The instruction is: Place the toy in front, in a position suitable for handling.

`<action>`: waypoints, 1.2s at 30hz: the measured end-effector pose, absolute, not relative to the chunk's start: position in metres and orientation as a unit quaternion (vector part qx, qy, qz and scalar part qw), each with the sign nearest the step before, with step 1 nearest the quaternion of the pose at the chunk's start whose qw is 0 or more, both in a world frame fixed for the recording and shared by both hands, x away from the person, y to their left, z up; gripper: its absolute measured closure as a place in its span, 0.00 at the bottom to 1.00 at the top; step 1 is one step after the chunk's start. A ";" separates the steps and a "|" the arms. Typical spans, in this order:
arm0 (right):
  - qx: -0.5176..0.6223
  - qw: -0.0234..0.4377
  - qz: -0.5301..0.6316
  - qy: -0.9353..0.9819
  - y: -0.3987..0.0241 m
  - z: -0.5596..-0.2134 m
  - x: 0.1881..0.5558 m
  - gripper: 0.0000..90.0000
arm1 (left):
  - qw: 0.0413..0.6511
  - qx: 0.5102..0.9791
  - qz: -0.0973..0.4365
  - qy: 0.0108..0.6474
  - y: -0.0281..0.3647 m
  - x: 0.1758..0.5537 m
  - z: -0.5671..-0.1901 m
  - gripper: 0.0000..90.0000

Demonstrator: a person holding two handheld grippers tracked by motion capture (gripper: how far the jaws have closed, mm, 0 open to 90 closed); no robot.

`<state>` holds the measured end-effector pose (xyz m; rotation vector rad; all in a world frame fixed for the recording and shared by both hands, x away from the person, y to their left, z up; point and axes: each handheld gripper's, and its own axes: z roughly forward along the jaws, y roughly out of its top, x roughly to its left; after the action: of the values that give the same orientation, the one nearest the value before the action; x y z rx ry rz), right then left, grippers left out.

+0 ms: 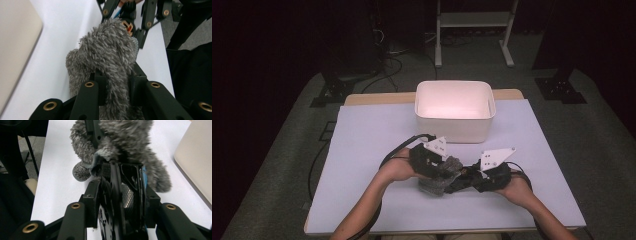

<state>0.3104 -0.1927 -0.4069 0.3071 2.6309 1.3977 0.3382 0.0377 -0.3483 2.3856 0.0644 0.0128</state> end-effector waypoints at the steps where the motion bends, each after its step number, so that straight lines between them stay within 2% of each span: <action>1: 0.104 0.072 0.465 0.876 -0.194 -0.407 0.310 0.63 | 0.375 0.927 0.003 0.023 0.037 0.339 -0.346 0.82; 4: 0.109 0.071 0.465 0.876 -0.197 -0.410 0.309 0.63 | 0.380 0.925 -0.007 0.019 0.036 0.338 -0.342 0.82; 7: 0.112 0.070 0.463 0.877 -0.201 -0.412 0.308 0.63 | 0.345 0.938 0.002 0.012 0.032 0.337 -0.349 0.82; 16: 0.127 0.065 0.454 0.879 -0.213 -0.421 0.308 0.63 | 0.293 0.956 0.021 0.012 0.023 0.338 -0.362 0.81; 31: 0.127 0.062 0.408 0.902 -0.222 -0.436 0.303 0.61 | 0.286 0.958 0.029 -0.013 0.014 0.330 -0.360 0.80; 36: 0.115 0.062 0.379 0.916 -0.211 -0.440 0.306 0.57 | 0.298 0.954 0.019 -0.010 0.020 0.330 -0.361 0.80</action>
<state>0.3065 -0.2113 -0.4404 0.3472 2.7709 1.1451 0.3300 0.0195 -0.3606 2.5363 -0.0259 0.0512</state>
